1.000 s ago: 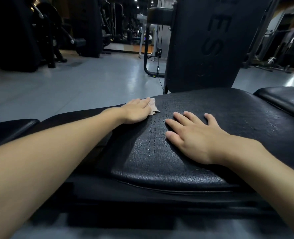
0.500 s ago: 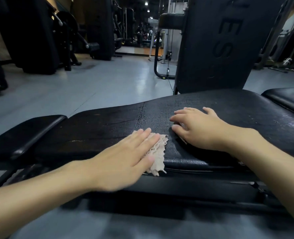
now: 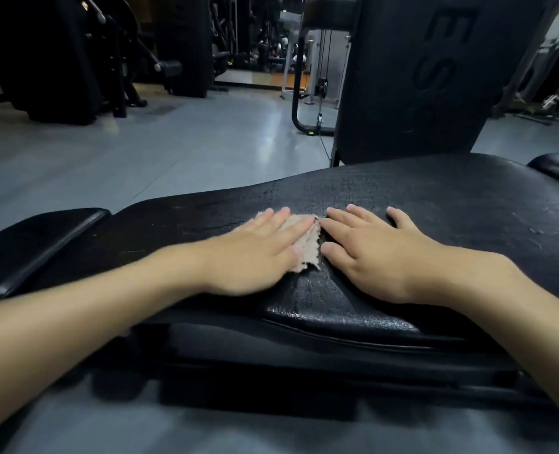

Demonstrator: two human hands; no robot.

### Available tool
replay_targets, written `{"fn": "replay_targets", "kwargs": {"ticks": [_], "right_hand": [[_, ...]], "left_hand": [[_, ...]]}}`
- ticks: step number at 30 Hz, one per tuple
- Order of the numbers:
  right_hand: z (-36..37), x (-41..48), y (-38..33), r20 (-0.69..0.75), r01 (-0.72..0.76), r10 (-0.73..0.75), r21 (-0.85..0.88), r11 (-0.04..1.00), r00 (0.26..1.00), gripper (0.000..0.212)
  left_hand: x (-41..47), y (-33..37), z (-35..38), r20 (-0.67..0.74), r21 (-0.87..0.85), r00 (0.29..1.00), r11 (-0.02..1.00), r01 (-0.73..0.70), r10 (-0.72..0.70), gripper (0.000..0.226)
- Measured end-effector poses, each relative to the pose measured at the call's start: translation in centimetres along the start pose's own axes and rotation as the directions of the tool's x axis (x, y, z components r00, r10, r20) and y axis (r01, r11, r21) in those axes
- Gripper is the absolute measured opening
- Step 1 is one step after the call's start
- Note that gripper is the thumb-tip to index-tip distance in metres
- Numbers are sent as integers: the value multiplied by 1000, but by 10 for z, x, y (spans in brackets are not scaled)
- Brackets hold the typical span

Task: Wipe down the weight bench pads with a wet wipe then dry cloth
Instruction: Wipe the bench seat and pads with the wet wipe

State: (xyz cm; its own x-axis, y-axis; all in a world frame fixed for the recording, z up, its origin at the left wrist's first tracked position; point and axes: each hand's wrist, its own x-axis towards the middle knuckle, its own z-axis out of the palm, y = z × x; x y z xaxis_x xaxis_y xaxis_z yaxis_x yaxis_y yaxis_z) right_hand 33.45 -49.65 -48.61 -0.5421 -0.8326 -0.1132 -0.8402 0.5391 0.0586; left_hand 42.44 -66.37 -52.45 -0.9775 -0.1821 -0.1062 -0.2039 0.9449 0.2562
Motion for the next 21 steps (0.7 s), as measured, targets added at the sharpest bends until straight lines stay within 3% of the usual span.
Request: {"fn": "replay_targets", "kwargs": {"ticks": [4, 6, 8, 11, 13, 17, 21], "right_hand": [[4, 1, 1, -11, -6, 6, -26, 1000, 1000, 57], [6, 2, 1, -13, -10, 10, -31, 999, 1000, 59], [8, 2, 2, -22, -12, 11, -31, 999, 1000, 59], [9, 3, 3, -40, -4, 3, -22, 1000, 999, 58], [10, 4, 4, -44, -1, 0, -22, 1000, 999, 59], [10, 4, 5, -41, 2, -3, -12, 1000, 999, 60], [7, 2, 3, -36, -2, 2, 0, 1000, 999, 59]], "left_hand": [[83, -32, -13, 37, -7, 997, 997, 71, -71, 70], [115, -41, -20, 4, -37, 991, 990, 137, -137, 65], [136, -46, -26, -32, -59, 979, 978, 201, -203, 61], [147, -56, -27, -27, -61, 974, 973, 224, -226, 75], [144, -58, -25, -28, -55, 975, 974, 220, -222, 79], [103, -40, -19, -26, -86, 984, 981, 175, -178, 62], [41, -35, -4, -3, -35, 997, 996, 78, -79, 83]]}}
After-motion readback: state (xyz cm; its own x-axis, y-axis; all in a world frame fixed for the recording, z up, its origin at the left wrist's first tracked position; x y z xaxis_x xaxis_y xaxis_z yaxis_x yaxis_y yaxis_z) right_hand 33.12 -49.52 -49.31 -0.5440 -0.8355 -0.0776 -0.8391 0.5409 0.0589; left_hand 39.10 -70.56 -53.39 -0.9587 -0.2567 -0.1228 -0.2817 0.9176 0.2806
